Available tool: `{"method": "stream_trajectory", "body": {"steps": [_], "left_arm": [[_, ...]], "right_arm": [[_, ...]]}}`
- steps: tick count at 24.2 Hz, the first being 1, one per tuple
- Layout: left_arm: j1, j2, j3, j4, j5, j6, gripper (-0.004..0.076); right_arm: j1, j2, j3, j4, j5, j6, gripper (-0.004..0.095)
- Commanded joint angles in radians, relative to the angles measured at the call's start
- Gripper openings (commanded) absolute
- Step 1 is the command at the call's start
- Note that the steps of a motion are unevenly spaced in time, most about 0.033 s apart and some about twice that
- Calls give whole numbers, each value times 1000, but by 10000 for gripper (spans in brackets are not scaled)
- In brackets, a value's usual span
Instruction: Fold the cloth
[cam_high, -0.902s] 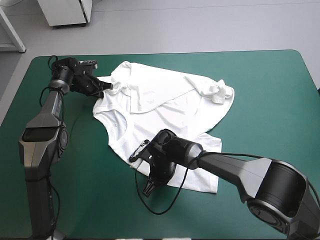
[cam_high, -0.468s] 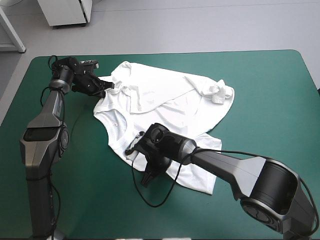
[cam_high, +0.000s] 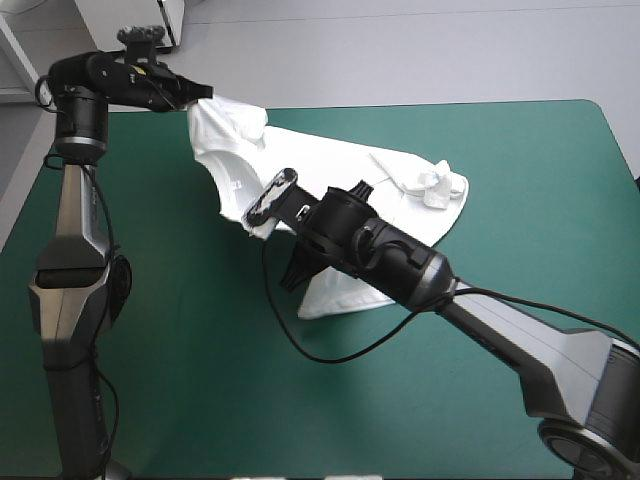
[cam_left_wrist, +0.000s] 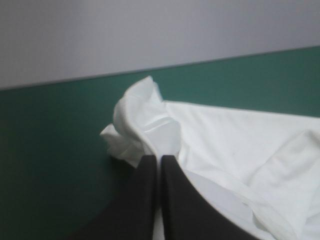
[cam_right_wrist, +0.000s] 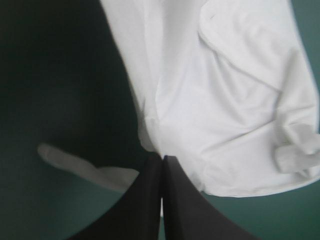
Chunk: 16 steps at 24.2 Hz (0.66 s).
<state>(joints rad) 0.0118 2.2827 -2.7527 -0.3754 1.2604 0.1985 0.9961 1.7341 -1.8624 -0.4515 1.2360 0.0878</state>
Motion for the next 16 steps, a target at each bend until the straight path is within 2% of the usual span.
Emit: {"method": "stream_trajectory", "body": {"steps": [1,7,10,14,16], "left_arm": [[-4,-141,-83,-61,28,14,-9],[-4,-274,-96,-151,24,16,-9],[-4,-368,-96,-207,4,32,-9],[-4,-521,-96,-236,-122,69,-9],[-4,-585,-96,-258,-172,74,-9]], "right_arm": [[-6,-113,-64,-171,-19,25,-19],[-6,-212,-162,-410,-19,30,-19],[-6,-240,-294,-542,-23,-7,-19],[-2,-238,-552,-576,-106,-139,-19],[-2,-238,-637,-578,-146,-154,-19]]}}
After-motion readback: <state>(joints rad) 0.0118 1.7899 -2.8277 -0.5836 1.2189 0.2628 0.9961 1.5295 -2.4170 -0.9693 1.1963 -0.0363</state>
